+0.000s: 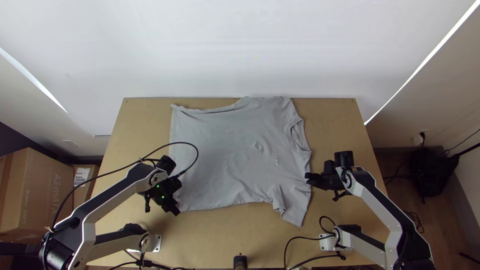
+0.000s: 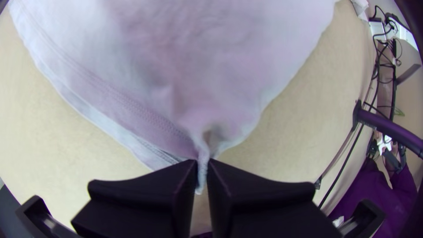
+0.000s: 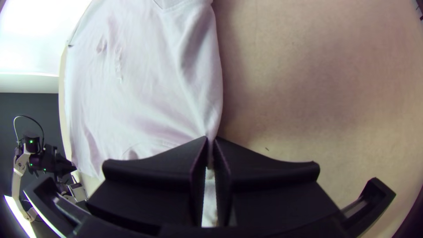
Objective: Fold the t-shirt
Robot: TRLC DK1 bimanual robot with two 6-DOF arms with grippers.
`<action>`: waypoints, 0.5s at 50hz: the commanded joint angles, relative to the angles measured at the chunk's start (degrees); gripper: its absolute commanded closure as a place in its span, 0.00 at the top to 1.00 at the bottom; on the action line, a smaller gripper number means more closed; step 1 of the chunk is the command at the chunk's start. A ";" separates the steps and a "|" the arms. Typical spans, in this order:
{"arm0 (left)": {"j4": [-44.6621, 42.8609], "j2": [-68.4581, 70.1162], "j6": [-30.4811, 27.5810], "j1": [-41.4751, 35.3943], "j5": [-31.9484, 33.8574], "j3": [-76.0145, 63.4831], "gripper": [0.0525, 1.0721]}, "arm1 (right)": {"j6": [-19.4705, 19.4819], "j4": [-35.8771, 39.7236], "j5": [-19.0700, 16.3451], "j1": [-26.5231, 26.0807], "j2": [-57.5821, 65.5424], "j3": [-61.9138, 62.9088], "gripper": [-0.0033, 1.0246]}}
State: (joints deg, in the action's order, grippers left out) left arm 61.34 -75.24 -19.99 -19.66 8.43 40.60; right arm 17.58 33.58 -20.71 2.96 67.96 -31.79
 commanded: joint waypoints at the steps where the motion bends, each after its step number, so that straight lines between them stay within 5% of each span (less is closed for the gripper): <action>1: -0.26 1.24 -0.84 0.15 0.63 -1.40 0.02 | 1.05 1.13 3.13 -0.41 -2.40 0.33 0.03; 8: -0.70 3.35 -0.93 6.83 0.63 1.24 0.02 | 0.87 2.01 6.12 -1.38 -6.26 -0.11 0.03; 25: -12.39 10.56 -0.67 18.34 0.80 5.54 0.02 | -1.94 3.33 6.12 -4.37 -15.85 -4.42 0.03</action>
State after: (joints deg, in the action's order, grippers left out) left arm 51.94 -66.02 -21.47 -3.33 8.99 44.10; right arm 17.19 36.12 -15.86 -1.08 54.43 -32.58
